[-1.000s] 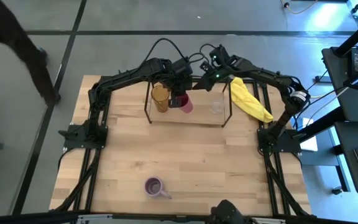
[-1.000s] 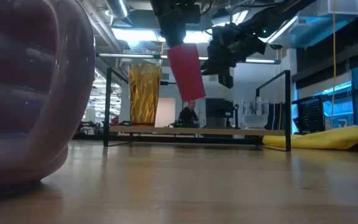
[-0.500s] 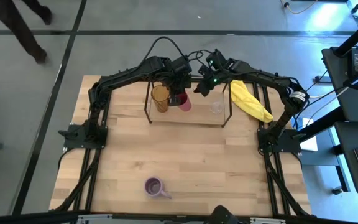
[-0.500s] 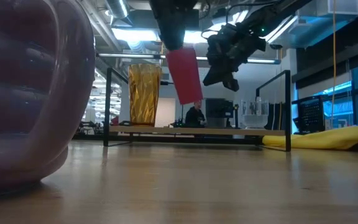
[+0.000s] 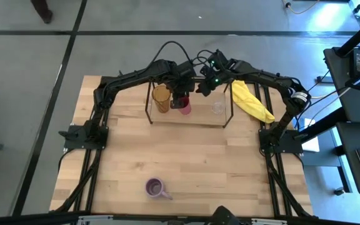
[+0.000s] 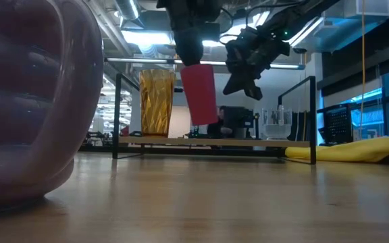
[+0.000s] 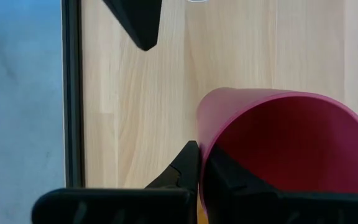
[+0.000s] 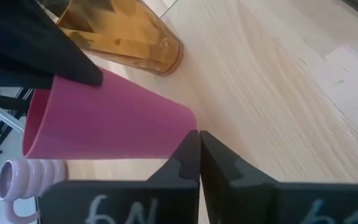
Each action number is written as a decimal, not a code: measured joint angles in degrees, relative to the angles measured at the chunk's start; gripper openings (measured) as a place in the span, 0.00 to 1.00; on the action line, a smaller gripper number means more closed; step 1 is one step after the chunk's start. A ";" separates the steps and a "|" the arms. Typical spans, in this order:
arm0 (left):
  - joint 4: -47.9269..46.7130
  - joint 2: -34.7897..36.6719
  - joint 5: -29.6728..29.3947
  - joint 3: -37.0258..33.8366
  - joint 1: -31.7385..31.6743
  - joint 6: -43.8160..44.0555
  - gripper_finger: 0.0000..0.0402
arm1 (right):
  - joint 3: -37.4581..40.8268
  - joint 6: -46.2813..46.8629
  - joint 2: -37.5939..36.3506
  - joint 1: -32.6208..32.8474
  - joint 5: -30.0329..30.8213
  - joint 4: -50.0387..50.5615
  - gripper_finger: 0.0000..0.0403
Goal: Stack small to large cups/mugs on shelf
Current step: Put the pink cup on the shelf
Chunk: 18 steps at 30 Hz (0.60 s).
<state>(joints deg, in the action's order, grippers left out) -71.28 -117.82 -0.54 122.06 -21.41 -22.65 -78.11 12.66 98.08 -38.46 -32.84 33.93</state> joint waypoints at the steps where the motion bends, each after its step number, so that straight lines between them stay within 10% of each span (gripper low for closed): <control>1: 0.01 0.00 0.00 0.00 -0.09 -0.11 0.00 | 0.00 -0.35 0.00 0.00 0.01 0.12 0.01; 18: 0.58 -0.40 1.49 0.02 -1.11 -0.38 0.01 | 0.00 -2.57 0.03 1.19 0.43 1.44 0.00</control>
<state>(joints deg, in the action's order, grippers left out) -70.70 -118.22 0.95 122.08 -22.52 -23.04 -78.11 10.09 98.10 -37.27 -32.40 35.37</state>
